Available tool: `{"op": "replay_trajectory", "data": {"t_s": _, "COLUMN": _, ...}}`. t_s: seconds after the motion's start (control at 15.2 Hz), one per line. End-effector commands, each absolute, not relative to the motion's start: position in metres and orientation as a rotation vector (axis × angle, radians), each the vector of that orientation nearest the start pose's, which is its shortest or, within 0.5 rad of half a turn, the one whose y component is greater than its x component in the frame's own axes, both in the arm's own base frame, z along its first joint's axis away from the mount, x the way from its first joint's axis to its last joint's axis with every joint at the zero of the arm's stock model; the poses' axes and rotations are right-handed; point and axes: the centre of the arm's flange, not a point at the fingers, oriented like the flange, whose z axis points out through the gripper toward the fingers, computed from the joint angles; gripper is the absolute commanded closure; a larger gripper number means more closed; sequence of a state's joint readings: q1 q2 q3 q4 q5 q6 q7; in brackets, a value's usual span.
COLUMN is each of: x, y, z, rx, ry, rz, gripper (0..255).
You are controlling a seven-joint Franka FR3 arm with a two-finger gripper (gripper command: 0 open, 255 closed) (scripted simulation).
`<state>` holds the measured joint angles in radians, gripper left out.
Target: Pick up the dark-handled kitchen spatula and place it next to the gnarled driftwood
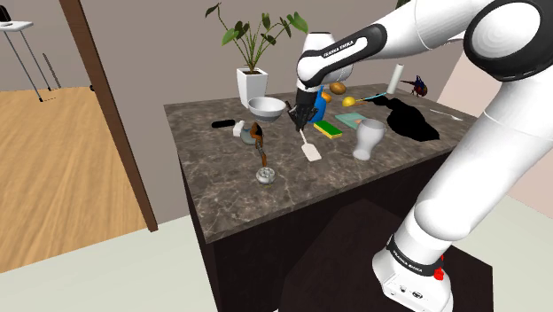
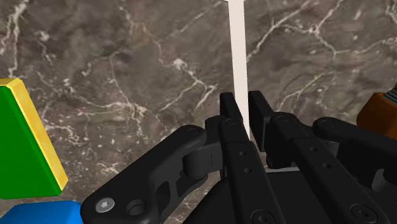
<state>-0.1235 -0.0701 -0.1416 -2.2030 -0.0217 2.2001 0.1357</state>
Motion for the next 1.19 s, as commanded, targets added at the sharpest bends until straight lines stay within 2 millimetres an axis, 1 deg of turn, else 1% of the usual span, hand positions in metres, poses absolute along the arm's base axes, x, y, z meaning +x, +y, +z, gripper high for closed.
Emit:
{"op": "replay_trajectory", "data": {"t_s": 0.0, "x": 0.506, "y": -0.139, "z": 0.428, "rx": -3.093, "ry": 0.609, "rz": -0.103, "gripper": 255}}
{"op": "replay_trajectory", "data": {"t_s": 1.12, "x": 0.506, "y": -0.139, "z": 0.518, "rx": -3.093, "ry": 0.609, "rz": -0.103, "gripper": 255}}
